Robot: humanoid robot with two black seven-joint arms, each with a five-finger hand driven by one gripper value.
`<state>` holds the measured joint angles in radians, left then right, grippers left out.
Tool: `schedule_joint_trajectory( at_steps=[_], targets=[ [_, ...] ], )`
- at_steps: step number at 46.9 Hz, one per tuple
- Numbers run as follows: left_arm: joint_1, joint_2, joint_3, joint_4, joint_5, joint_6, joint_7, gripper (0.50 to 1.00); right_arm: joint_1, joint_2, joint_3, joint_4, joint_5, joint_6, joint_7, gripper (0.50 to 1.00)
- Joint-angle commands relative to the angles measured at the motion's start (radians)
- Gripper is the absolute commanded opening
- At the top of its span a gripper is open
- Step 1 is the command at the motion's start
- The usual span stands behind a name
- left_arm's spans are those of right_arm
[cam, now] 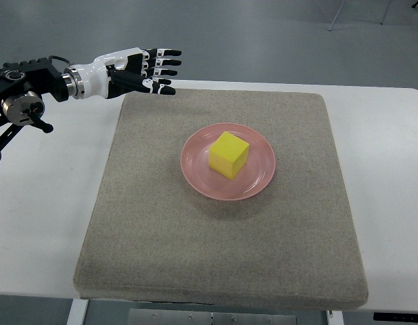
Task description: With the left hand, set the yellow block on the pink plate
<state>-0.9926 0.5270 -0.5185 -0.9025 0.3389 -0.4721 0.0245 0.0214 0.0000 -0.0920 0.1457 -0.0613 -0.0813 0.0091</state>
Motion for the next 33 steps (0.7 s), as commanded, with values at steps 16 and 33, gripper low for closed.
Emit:
schedule_joint_trajectory(
  at_steps=[16,33],
  targets=[
    [0.075,0.022,-0.008,0.065,-0.211,0.001,0.000,0.994,0.000,0.000,0.000,0.000,0.000,0.000,0.000,0.924],
    [0.157,0.024,-0.020,0.074,-0.500,0.000,0.023,0.994,0.000,0.000,-0.002,0.000,0.000,0.000,0.000,0.924]
  ],
)
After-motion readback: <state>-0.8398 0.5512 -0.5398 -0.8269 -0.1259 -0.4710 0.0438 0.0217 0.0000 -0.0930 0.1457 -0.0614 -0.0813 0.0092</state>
